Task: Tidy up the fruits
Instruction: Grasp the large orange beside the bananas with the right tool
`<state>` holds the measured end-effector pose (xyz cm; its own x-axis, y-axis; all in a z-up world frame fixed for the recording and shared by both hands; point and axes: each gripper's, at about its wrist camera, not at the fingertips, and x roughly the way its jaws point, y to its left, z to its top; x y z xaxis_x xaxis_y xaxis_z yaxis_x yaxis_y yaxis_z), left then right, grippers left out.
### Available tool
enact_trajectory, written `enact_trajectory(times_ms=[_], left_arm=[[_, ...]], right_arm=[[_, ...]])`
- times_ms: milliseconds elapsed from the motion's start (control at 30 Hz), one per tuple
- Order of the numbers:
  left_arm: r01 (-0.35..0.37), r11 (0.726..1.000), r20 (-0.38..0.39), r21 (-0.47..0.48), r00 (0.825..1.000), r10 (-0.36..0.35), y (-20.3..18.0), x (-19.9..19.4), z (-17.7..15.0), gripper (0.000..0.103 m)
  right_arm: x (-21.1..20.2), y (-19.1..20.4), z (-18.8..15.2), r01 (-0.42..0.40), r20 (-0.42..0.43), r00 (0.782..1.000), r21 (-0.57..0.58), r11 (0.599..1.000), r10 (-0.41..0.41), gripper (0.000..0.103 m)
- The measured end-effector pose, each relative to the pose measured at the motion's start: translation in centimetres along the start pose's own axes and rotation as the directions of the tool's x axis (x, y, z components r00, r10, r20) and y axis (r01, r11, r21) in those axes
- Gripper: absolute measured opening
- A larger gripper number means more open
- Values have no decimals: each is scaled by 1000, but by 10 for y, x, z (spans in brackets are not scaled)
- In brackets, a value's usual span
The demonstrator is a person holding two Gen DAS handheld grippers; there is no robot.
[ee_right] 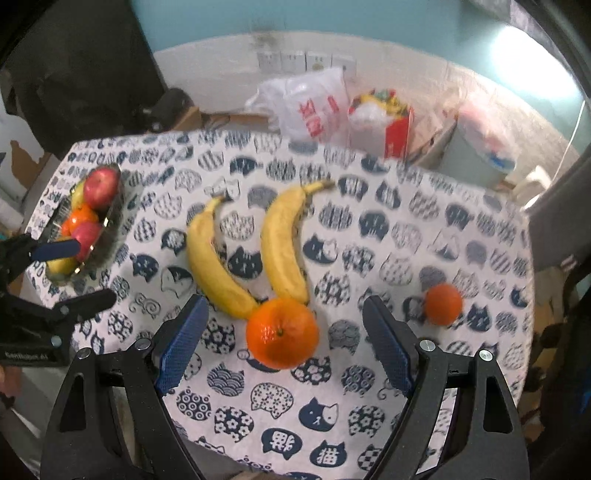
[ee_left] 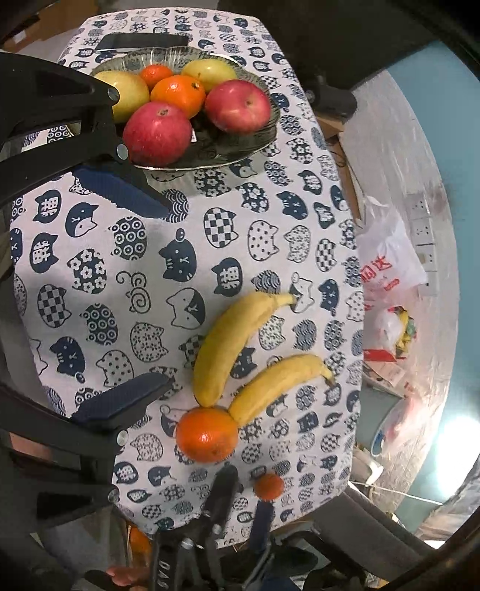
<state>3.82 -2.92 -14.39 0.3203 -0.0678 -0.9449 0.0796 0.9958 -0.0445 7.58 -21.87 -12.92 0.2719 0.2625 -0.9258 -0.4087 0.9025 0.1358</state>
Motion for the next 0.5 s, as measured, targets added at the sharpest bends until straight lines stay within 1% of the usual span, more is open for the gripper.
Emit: enact_trajectory(times_ms=[100,233,367,500], left_arm=[[0,1000,-19,-1,1000,0,2,11,-1,87],[-5,1000,-52,-4,999,5,3,26,-3,87],[-11,1000,-72,5,997,11,3,37,-3,87],[-13,1000,-97,0,995,13,7,47,-3,87]], right_arm=[[18,0,-6,2,-45,999,-7,1000,-2,84],[41,-4,-13,-7,-103,995,17,1000,9,84],[57,-2,-18,5,-139,990,8,1000,-3,84],[72,2,-21,-6,-160,987,-8,1000,5,84]])
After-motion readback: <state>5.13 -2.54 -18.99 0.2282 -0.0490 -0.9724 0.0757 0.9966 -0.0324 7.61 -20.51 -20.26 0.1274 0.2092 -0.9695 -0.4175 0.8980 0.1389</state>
